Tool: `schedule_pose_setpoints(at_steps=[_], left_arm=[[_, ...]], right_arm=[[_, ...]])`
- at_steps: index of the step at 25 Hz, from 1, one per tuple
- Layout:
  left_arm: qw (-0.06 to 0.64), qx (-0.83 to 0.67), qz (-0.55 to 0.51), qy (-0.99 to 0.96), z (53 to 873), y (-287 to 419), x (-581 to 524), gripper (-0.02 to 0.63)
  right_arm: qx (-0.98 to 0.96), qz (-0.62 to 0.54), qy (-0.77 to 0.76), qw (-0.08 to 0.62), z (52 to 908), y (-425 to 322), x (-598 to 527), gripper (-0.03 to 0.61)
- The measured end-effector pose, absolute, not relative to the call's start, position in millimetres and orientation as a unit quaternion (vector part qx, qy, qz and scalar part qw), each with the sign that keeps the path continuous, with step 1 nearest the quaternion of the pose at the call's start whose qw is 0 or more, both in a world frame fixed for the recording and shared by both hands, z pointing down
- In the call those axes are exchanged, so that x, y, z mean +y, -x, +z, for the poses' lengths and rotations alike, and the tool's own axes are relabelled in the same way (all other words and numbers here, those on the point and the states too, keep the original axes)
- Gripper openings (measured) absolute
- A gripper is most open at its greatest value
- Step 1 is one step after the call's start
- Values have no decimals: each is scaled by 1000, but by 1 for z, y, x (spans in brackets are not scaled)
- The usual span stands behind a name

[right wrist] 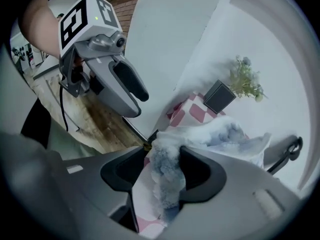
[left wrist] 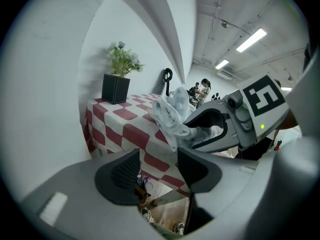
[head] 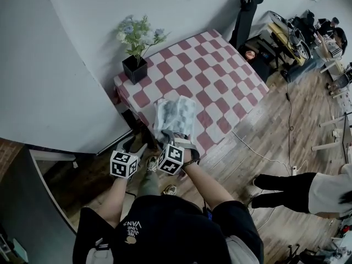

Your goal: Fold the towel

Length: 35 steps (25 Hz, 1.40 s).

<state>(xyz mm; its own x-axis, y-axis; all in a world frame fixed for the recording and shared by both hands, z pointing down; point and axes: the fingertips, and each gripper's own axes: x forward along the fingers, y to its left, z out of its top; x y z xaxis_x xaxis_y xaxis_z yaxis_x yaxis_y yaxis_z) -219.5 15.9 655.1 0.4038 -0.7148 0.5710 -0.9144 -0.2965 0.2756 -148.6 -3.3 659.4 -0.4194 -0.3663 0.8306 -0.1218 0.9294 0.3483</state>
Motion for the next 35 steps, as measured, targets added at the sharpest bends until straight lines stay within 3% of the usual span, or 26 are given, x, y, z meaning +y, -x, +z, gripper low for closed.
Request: schedule_pose_setpoints(at_steps=[3,12,19,27,35], left_arm=[[289,-519,173,-786,655,221,18,215],[274,-529,169,-785,642,223,19,214],[218,-544,138,-798,595,212,13,213],[135,-547,84,-822,513,181,8,213],[92,-527,58,-843,467,142,32,188]], right_arm=[[-845,-113,-145,503,654,151,5,241],[-886,-78,-177,421,621,151,15,242],[-908,-20,-321,268,545,113,-12,227],[-893,19,-428,138,469,46,-15,159],[-871,38,-484,77,437,-16,17,30]])
